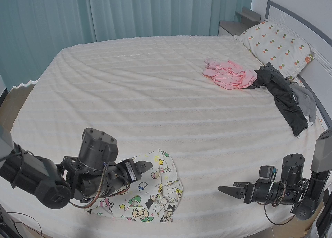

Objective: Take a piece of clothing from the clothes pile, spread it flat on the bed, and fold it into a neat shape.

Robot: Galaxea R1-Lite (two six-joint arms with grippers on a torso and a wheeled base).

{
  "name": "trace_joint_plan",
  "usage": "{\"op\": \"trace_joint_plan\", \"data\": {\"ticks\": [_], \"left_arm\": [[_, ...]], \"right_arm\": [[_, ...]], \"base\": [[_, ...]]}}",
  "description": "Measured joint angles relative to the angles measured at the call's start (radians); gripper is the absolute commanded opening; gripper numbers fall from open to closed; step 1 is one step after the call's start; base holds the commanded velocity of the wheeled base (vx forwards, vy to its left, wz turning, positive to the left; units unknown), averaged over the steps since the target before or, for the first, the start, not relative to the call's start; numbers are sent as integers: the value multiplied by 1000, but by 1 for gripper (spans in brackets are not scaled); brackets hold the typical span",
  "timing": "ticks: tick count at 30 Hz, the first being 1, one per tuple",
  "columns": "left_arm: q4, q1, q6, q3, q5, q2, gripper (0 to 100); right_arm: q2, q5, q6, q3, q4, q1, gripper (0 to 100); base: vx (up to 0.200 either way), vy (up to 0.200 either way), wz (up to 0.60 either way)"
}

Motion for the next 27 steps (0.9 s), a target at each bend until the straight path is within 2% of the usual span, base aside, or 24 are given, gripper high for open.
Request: {"op": "trace_joint_plan", "data": {"ticks": [9,15,19,23,27], "left_arm": [[-155,16,-36,179,-1,-93,100],[-323,26,-48,270,-3,-127,100],[-393,46,-85,326,-19,-138,100],[-407,101,-101,351,-71,-142,100],[-410,133,-104,362,-92,-146,100]], "right_arm": [[2,0,0,0,0,5,100],[3,0,1,0,0,10,100],[4,-1,1,0,0,15,100],[6,-1,2,-7,0,19,100],[8,-6,28,-49,0,30,100]], "base": [[0,0,0],[0,0,0],[0,200,0],[0,200,0],[0,200,0]]}}
